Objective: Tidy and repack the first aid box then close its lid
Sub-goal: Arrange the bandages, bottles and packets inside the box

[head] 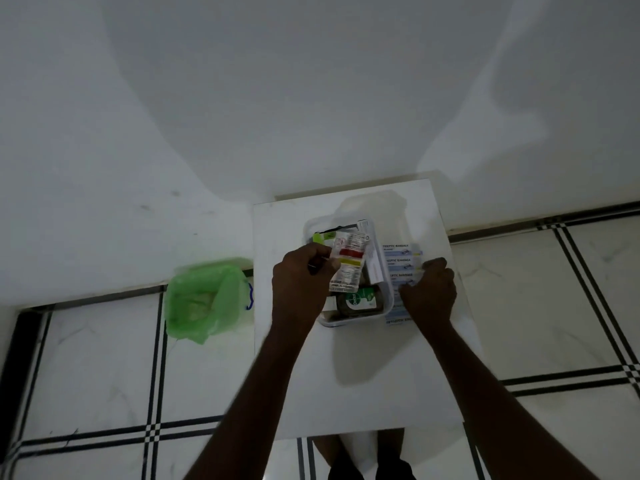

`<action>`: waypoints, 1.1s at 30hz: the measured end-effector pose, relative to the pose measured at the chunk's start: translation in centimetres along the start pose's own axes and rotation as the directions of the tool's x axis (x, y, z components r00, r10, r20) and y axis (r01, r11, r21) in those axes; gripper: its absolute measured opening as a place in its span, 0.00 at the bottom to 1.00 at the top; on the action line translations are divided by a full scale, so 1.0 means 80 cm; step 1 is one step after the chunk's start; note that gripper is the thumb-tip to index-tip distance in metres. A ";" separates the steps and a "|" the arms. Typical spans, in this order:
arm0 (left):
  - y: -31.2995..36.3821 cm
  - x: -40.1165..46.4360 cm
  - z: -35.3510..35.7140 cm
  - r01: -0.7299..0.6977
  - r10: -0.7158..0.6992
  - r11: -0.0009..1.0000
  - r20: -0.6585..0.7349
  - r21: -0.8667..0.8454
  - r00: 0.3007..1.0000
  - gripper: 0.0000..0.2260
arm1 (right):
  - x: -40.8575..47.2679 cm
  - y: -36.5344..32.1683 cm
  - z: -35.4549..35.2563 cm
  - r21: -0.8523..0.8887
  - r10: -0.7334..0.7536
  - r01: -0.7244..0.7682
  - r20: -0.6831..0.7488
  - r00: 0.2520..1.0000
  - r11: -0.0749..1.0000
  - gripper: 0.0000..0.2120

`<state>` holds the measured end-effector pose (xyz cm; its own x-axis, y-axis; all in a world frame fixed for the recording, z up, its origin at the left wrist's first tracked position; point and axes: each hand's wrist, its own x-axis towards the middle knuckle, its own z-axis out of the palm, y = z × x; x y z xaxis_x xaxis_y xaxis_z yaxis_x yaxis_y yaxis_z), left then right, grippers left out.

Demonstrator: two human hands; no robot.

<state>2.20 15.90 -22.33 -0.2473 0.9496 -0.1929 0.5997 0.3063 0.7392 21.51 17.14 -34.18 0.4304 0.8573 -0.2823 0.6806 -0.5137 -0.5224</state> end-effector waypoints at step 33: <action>-0.018 0.008 -0.004 -0.259 0.259 0.966 -0.003 -0.001 0.966 0.07 | -0.020 -0.087 -0.145 0.256 -0.300 0.305 -0.061 0.952 0.917 0.11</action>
<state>0.91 16.06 -23.32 -0.0861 0.9963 0.0067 0.6427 0.0504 0.7645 22.94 19.00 -20.78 0.2421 0.9682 -0.0634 0.6034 -0.2014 -0.7716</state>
